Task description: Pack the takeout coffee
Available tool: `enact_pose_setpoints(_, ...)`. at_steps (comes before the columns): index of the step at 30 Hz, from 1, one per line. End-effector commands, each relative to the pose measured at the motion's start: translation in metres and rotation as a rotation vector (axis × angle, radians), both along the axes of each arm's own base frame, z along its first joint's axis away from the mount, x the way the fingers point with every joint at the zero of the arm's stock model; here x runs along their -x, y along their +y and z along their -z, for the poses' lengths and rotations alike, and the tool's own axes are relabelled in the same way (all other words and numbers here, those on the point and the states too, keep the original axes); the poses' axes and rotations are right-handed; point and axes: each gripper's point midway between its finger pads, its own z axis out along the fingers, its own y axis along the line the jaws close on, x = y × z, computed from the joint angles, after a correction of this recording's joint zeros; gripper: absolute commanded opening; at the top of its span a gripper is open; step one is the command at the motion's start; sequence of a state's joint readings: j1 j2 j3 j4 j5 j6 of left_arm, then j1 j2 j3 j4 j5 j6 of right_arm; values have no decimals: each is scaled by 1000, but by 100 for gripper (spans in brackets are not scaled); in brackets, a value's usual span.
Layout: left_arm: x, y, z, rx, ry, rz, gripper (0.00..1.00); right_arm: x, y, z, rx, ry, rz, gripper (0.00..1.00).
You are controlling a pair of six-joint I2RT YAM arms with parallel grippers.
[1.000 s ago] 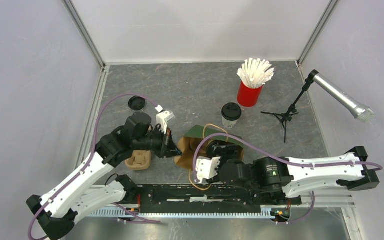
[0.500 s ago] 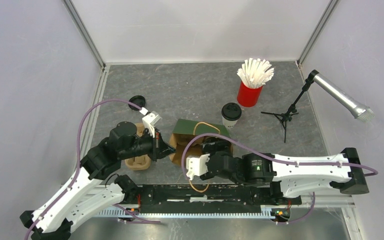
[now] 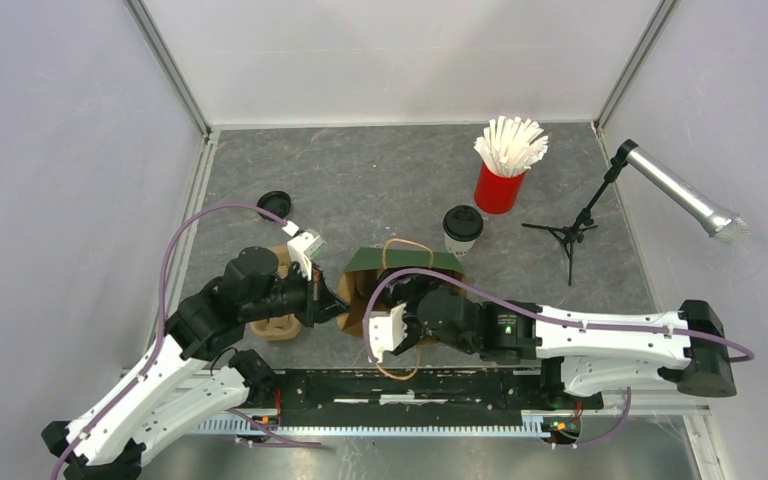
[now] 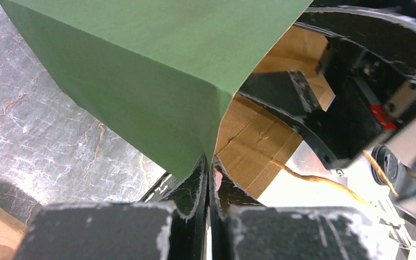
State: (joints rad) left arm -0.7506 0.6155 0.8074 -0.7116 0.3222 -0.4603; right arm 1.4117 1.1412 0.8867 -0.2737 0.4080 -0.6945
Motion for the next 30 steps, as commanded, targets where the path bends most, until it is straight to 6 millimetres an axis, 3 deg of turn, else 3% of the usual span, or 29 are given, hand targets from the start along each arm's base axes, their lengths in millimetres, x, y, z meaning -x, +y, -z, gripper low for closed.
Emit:
enact_pose_setpoints(1, 7, -4, -1, 29, 52, 12, 5, -5, 6, -3, -33, -79, -115, 83)
enact_pose_setpoints(11, 9, -4, 6, 32, 62, 11, 7, 3, 27, 9, 15, -21, -243, 82)
enact_pose_setpoints(20, 11, -3, 5, 43, 71, 2, 7, -18, 32, 12, 63, -101, -167, 82)
enact_pose_setpoints(30, 10, -3, 4, 43, 68, 4, 7, -23, 36, 14, 84, -99, -145, 82)
